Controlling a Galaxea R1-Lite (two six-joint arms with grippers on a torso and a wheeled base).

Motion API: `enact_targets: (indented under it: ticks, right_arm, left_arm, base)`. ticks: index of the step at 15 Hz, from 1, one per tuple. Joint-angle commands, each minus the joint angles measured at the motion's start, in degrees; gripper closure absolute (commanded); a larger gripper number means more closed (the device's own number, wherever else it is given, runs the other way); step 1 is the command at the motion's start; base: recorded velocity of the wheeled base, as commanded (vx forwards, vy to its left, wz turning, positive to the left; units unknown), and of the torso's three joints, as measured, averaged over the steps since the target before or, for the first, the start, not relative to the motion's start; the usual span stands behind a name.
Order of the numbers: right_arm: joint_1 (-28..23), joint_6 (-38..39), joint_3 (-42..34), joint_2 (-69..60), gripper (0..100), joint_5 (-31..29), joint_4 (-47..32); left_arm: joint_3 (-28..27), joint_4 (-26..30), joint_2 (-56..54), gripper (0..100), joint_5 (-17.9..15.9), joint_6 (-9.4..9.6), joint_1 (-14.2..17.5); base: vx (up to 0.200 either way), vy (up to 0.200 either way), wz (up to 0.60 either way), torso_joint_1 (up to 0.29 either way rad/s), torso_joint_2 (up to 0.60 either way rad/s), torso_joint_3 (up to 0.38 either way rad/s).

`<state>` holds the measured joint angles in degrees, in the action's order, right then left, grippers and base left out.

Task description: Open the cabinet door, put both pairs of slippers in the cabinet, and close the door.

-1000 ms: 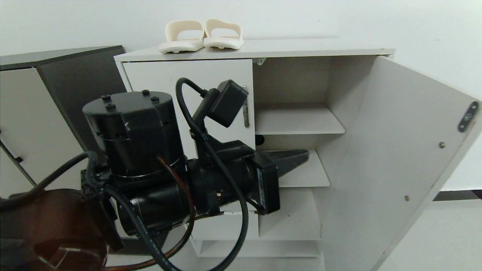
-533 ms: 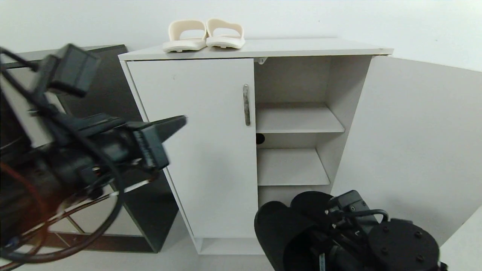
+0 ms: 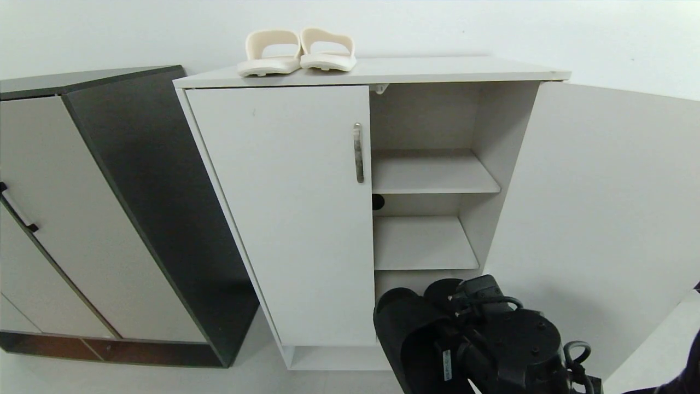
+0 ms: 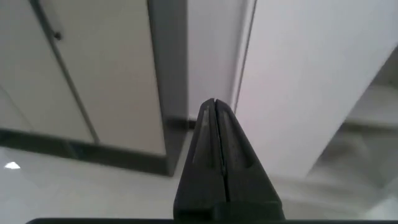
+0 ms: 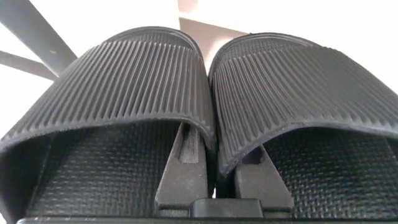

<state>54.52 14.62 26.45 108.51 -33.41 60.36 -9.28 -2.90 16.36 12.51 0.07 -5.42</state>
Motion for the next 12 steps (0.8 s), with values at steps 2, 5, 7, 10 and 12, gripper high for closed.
enact_targets:
  ticks: [2, 5, 7, 10, 12]
  right_arm:
    - [0.2, -0.2, 0.3, 2.2, 100, -0.2, 1.5]
    - [0.2, -0.6, -0.4, 2.8, 100, -0.4, 5.6]
    - [0.2, -0.6, -0.5, 2.5, 100, -0.3, 5.7]
    - [0.2, -0.6, 0.0, 2.8, 100, -0.4, 5.7]
    - [0.2, -0.6, 1.5, 3.1, 100, -0.4, 5.6]
  left_arm:
    - [9.2, 0.8, -16.4, 100, -17.5, 1.60, 5.3]
    - [9.2, 1.1, -16.3, 100, -18.6, 1.68, 5.3]
    - [9.2, 1.0, -16.4, 100, -15.9, -1.04, 5.3]
    - [9.2, 1.0, -16.4, 100, -15.1, -1.83, 5.3]
    - [9.2, 1.0, -16.4, 100, -15.1, -1.57, 5.3]
  base:
    - [0.000, 0.000, 0.00, 0.000, 0.00, 0.000]
    - [0.000, 0.000, 0.00, 0.000, 0.00, 0.000]
    - [0.000, 0.000, 0.00, 0.000, 0.00, 0.000]
    - [0.000, 0.000, 0.00, 0.000, 0.00, 0.000]
    - [0.000, 0.000, 0.00, 0.000, 0.00, 0.000]
